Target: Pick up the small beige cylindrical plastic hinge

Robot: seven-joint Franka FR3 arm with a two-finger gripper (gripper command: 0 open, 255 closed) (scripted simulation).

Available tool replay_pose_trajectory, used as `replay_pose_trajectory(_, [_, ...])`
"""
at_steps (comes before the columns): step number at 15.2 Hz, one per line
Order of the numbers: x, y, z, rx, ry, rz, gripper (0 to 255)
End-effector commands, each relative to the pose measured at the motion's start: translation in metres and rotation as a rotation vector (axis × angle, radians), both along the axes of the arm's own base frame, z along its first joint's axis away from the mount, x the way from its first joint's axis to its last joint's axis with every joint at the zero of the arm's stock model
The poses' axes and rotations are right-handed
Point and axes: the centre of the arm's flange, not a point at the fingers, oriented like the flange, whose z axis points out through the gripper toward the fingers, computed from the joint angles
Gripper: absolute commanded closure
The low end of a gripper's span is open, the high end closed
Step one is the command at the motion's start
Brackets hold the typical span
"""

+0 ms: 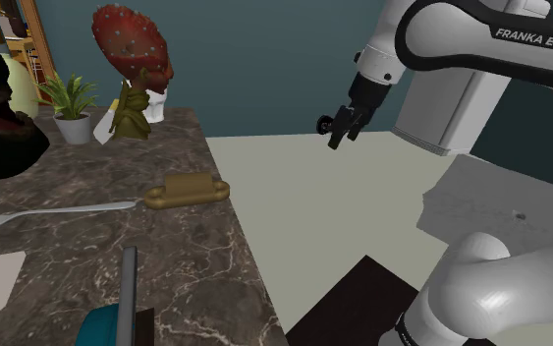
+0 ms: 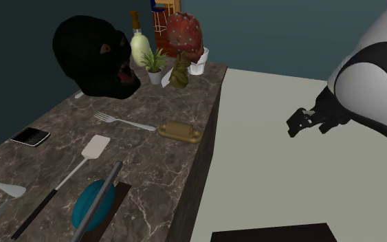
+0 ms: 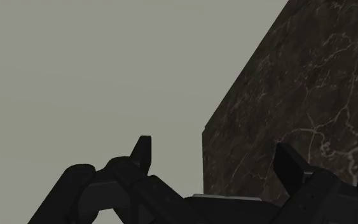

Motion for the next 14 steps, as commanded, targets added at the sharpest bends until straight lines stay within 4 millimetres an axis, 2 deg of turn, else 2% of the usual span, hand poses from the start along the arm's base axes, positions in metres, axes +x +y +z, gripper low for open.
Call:
replay_pose_trajectory(1, [0.000, 0.000, 0.000, 0.000, 0.000, 0.000, 0])
replay_pose_trajectory(8, [0.062, 0.071, 0.005, -0.025, 0.048, 0.258, 0])
replay_pose_trajectory(14, [0.100, 0.142, 0.005, -0.046, 0.089, 0.479, 0])
